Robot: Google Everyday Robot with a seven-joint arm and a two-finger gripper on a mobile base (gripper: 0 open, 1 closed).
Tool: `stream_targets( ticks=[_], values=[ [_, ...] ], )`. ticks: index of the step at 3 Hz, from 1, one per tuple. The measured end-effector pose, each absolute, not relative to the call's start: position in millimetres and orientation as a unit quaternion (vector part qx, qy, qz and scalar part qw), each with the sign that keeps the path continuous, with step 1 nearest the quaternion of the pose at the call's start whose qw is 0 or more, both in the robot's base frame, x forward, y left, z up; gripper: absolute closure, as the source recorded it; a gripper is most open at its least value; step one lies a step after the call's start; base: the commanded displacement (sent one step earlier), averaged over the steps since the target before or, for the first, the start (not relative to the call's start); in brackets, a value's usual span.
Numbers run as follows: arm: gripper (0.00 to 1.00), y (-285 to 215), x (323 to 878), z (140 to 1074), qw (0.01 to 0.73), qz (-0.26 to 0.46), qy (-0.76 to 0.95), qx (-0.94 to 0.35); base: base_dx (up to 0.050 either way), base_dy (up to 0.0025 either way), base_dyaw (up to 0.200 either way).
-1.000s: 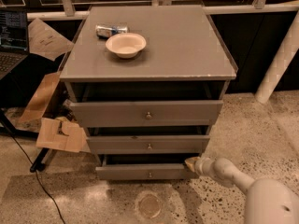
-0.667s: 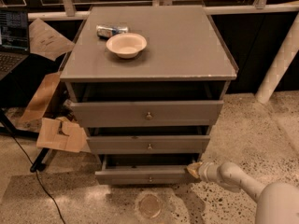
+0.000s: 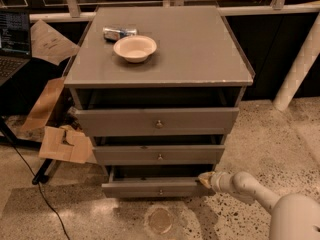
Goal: Open bottom drawer
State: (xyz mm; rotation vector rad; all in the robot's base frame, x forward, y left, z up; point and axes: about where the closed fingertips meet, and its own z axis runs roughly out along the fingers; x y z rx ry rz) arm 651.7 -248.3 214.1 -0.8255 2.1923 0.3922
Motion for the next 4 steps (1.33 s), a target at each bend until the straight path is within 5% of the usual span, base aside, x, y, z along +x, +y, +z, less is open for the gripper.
stream_targets(
  ticks=[4],
  values=[
    [1.0, -245, 658, 190, 0.335, 0.157, 0.875, -0.312, 0.0, 0.0, 0.0]
  ],
)
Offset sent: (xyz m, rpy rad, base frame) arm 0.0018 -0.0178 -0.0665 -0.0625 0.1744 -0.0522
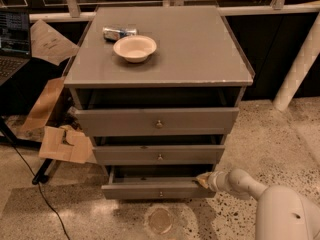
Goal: Open bottom drawer
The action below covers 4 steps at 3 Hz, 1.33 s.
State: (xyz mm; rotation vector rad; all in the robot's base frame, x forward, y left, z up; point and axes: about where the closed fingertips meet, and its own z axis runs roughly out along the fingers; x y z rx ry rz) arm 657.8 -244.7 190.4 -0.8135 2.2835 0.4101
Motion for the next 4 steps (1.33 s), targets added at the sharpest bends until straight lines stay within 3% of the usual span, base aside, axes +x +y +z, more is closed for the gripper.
stream_targets(
  ticks=[4],
  values=[
    [1.0, -250, 627, 192, 0.306, 0.179, 0.885, -0.301, 0.0, 0.0, 0.0]
  ],
)
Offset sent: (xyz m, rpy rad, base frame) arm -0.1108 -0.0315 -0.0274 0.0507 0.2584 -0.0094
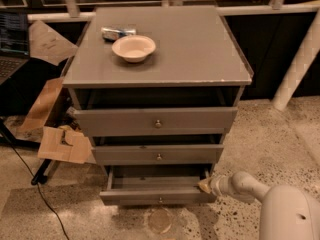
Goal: Open bottom drawer
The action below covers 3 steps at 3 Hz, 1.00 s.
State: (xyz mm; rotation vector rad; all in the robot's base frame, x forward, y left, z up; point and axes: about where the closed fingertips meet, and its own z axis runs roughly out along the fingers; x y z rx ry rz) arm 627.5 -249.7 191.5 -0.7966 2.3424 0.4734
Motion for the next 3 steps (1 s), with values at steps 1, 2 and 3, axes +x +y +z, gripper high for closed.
stream_targets(
  ticks=[1, 2, 3],
  values=[
    [1.0, -260, 599, 195, 0.283, 0.202, 0.894, -0.283, 0.0, 0.0, 0.0],
    [1.0, -262, 559, 197, 0.256, 0.234, 0.898, -0.271, 0.0, 0.0, 0.0],
    [1.0, -262, 559, 197, 0.256, 0.234, 0.898, -0.271, 0.0, 0.0, 0.0]
  ],
)
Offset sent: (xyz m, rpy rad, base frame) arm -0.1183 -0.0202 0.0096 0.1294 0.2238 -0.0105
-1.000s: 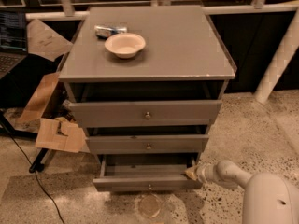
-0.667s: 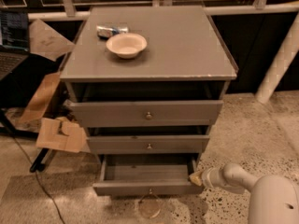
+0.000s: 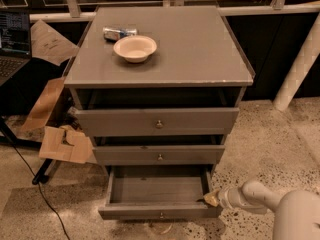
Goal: Open bottom drawer
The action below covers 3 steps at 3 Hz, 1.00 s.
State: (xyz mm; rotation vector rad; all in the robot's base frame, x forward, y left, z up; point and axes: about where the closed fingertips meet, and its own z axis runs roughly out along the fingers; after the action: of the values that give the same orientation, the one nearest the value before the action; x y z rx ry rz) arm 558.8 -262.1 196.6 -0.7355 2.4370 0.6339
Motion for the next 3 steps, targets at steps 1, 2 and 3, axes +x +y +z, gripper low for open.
stream_targets(
  ticks=[1, 2, 3],
  values=[
    [0.83, -262.0, 558.8, 196.5, 0.256, 0.234, 0.898, -0.271, 0.0, 0.0, 0.0],
    [0.6, -262.0, 558.8, 196.5, 0.256, 0.234, 0.898, -0.271, 0.0, 0.0, 0.0],
    [0.36, -261.7, 558.7, 196.4, 0.256, 0.234, 0.898, -0.271, 0.0, 0.0, 0.0]
  ],
)
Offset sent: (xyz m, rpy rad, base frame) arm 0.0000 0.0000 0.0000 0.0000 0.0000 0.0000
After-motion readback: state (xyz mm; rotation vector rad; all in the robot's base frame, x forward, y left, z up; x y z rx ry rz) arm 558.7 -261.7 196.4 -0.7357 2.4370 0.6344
